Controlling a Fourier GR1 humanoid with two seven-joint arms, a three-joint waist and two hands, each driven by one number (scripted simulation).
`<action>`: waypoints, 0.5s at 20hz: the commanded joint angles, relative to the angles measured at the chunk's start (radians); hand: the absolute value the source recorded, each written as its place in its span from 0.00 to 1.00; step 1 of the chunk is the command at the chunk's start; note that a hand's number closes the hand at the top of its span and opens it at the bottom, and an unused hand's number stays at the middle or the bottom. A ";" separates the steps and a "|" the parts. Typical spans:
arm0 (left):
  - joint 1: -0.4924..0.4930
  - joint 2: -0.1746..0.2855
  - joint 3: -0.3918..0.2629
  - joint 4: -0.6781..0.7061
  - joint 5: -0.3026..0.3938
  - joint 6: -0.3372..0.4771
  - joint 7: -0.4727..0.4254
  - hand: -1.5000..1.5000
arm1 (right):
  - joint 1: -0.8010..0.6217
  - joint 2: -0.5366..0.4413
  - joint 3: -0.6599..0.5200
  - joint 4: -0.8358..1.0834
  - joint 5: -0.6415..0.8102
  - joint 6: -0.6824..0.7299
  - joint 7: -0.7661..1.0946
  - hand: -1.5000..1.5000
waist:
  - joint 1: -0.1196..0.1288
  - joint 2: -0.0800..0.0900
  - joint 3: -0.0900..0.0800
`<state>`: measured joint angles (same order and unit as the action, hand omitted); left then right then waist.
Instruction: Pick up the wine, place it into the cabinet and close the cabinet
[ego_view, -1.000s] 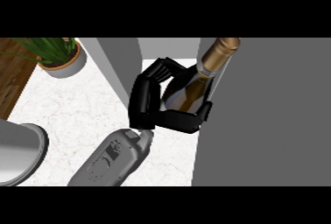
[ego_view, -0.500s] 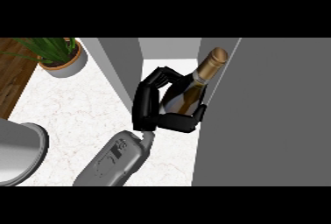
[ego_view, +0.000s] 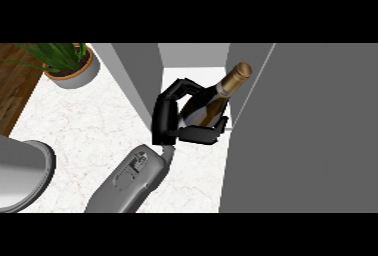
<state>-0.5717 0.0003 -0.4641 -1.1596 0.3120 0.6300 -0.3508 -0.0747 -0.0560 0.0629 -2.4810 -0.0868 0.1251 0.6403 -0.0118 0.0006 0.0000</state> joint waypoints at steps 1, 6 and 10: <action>0.005 0.000 0.009 0.027 0.017 0.019 -0.060 1.00 | 0.039 -0.004 -0.024 -0.118 -0.089 0.004 0.035 0.00 | 0.000 -0.001 0.000; -0.046 0.003 0.118 0.092 0.025 -0.060 -0.053 1.00 | 0.043 0.007 -0.006 -0.100 -0.060 -0.008 0.027 0.00 | 0.003 -0.001 0.000; -0.094 0.011 0.163 0.174 0.057 -0.084 -0.073 1.00 | 0.083 -0.013 -0.049 -0.101 -0.119 0.031 -0.004 0.00 | -0.001 0.000 0.001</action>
<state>-0.6227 0.0036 -0.3631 -1.0302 0.3709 0.5706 -0.4381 -0.0818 -0.0536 0.0612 -2.4734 -0.0881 0.1234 0.6351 -0.0114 0.0009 -0.0003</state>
